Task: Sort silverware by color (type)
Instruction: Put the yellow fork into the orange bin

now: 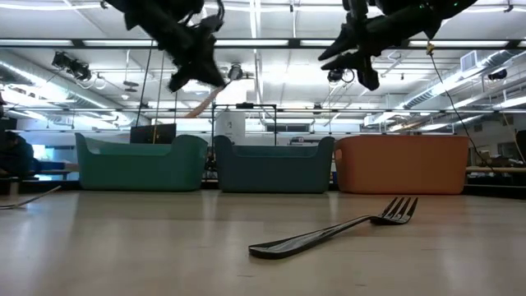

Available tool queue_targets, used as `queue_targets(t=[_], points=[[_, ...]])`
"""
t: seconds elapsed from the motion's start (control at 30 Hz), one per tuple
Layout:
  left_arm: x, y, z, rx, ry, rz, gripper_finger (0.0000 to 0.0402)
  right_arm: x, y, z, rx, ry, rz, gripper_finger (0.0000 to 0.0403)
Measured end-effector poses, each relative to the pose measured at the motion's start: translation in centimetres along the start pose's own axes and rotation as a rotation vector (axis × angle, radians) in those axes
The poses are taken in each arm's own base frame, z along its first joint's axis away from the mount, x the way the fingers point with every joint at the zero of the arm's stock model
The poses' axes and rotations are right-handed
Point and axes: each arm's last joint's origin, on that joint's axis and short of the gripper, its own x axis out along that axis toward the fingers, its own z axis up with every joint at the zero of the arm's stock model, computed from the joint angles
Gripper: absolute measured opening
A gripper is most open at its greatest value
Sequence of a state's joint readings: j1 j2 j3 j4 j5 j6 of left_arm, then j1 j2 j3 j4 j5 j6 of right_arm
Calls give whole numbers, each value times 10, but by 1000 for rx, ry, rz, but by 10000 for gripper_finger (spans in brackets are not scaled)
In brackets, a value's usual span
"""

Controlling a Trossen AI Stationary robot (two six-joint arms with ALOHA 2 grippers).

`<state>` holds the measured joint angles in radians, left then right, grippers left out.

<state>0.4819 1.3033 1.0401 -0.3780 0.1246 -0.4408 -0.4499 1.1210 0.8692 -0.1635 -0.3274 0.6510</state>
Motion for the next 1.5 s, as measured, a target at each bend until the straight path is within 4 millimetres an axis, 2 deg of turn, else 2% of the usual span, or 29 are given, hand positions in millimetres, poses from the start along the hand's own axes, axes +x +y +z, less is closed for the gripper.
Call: queue_targets(t=[0.13, 0.23, 0.47, 0.77, 0.93, 1.03, 1.3, 1.4, 1.5], points=[[6, -2, 28, -36, -209, -50, 27, 5, 3, -5, -44, 2, -30, 93], [16, -8, 43, -49, -296, -92, 28, 8, 7, -7, -107, -23, -46, 93], [48, -34, 68, 38, -309, -134, 30, 20, 13, -8, -304, -103, -110, 93], [72, -66, 95, 148, -361, -160, 31, 31, 7, -7, -284, -178, -235, 120], [81, -77, 97, 168, -360, -176, 31, 32, 12, 1, -266, -279, -206, 133], [84, -81, 95, 170, -355, -182, 31, 31, 11, 3, -251, -334, -254, 135], [84, -83, 93, 171, -359, -176, 31, 38, 7, 8, -190, -384, -248, 132], [84, -83, 93, 171, -355, -177, 32, 41, 6, 8, -189, -388, -244, 116], [84, -83, 93, 171, -356, -177, 32, 42, 6, 8, -192, -379, -233, 75]])
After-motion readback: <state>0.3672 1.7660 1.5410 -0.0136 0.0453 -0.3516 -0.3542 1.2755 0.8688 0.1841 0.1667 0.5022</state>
